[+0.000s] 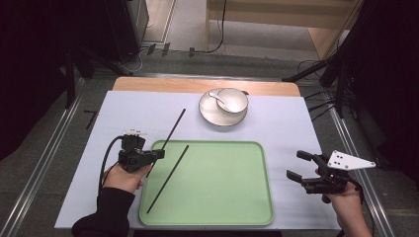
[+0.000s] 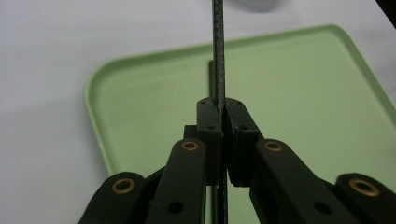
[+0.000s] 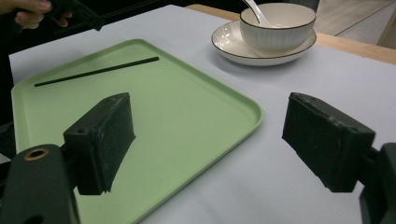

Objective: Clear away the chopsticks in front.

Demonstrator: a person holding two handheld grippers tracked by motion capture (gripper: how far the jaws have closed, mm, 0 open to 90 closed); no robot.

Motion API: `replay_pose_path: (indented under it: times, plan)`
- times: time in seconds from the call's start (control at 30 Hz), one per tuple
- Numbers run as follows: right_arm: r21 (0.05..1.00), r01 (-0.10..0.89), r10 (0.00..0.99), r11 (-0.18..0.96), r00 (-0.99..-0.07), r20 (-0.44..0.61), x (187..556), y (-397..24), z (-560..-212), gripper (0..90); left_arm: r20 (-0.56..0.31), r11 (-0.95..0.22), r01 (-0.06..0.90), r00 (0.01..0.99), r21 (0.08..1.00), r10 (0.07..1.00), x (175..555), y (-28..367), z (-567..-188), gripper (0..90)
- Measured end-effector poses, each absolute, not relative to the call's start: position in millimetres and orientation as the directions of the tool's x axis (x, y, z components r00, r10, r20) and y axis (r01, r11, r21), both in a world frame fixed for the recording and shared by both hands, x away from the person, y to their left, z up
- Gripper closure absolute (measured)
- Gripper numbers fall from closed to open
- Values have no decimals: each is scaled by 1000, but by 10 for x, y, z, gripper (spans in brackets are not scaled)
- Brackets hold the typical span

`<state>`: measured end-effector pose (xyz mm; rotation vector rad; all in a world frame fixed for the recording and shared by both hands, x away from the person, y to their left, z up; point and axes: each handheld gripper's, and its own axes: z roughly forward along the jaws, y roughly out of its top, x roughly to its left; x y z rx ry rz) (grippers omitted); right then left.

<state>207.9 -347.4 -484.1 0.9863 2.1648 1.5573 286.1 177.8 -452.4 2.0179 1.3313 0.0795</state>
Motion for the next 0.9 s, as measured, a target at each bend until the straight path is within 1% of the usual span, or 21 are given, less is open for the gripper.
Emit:
replay_pose_path:
  times: [0.1,0.37,0.5,0.77,0.9]
  plan:
    - [917,356,678,178,-720,148,2083,-3474,-4840,169,-293,-240,776,477,584,829,2737,1735,-4554,856]
    - [918,355,675,177,-723,150,2087,-3461,-4838,169,-306,-248,789,477,563,824,2501,1694,-4689,855]
    - [916,359,676,181,-722,149,2090,-3456,-4838,169,-316,-245,799,470,549,824,2435,1670,-4764,855]
    - [916,355,672,184,-726,146,2100,-3448,-4840,169,-330,-263,831,455,490,827,2395,1595,-4957,855]
    - [917,355,671,182,-727,148,2101,-3448,-4838,169,-312,-269,841,443,470,840,2387,1539,-5046,855]
